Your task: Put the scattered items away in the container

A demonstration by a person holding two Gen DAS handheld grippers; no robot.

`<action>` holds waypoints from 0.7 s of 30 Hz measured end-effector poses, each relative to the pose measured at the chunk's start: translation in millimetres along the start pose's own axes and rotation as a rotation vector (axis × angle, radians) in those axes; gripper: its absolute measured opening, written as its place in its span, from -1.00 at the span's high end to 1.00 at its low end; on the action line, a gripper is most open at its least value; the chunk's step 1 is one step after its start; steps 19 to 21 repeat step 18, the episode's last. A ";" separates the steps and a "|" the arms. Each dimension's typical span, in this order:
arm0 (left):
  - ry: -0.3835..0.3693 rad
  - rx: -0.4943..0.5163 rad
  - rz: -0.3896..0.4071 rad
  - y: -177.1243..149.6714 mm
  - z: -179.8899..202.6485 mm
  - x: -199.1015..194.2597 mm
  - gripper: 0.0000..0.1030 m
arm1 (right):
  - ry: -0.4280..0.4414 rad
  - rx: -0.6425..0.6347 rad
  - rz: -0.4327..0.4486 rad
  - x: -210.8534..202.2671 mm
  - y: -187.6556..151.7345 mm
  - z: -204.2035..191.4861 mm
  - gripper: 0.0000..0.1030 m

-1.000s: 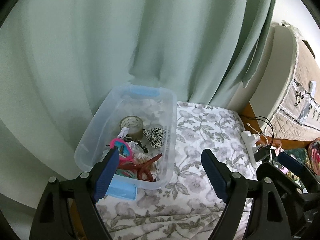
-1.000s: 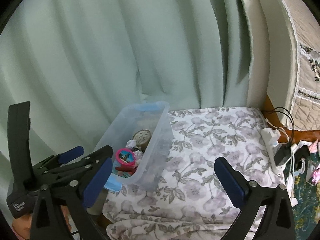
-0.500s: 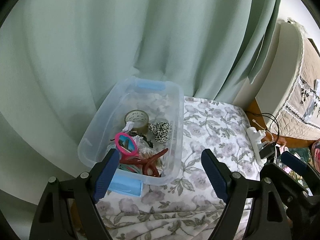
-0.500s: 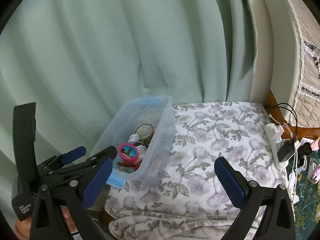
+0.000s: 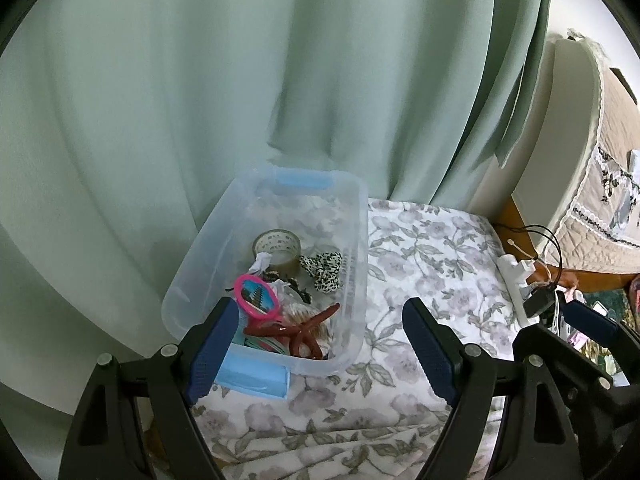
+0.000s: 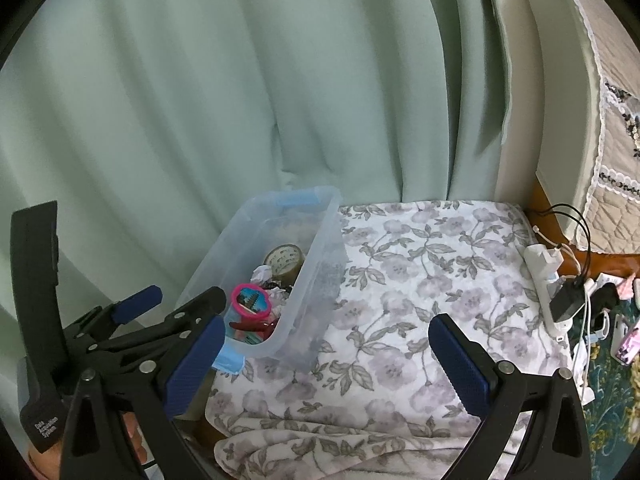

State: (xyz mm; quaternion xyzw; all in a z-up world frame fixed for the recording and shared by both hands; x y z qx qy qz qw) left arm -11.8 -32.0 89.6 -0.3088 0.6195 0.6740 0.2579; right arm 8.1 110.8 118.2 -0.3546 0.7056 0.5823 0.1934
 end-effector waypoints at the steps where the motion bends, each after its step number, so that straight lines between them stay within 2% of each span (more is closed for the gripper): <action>1: 0.002 0.000 -0.003 0.0 0.0 0.5 -0.64 | -0.002 -0.001 0.000 -0.2 0.0 0.0 -1.00; 21: 0.003 -0.013 -0.011 -1.0 -1.2 -0.2 -0.64 | -0.025 0.010 -0.013 12.7 -1.3 -2.3 -1.00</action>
Point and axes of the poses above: each gripper's, at about its wrist camera, not at the fingertips, and x roughly the way its jaws point, z to its right, y to its top, the point moved 1 cm from there along x, roughly the way its jaws point
